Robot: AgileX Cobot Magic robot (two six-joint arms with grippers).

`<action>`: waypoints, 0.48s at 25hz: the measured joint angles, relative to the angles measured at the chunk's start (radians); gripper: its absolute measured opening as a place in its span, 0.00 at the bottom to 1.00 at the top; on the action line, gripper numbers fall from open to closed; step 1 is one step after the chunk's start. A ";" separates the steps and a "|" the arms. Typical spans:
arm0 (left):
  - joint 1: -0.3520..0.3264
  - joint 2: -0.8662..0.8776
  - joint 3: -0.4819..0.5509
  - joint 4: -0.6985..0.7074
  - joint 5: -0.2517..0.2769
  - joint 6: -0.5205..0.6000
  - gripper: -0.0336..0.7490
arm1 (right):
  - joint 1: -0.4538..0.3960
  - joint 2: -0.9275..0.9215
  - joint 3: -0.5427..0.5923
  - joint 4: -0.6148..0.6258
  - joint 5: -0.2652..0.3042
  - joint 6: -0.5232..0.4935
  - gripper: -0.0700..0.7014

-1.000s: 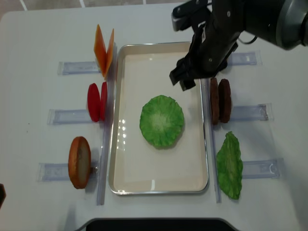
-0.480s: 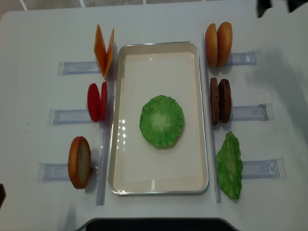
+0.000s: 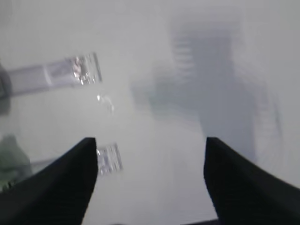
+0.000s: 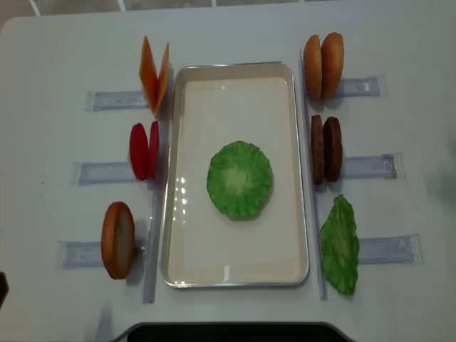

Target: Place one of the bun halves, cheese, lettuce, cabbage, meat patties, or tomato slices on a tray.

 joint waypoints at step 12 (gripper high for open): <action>0.000 0.000 0.000 0.000 0.000 0.000 0.04 | 0.000 -0.742 0.513 -0.003 -0.065 -0.045 0.68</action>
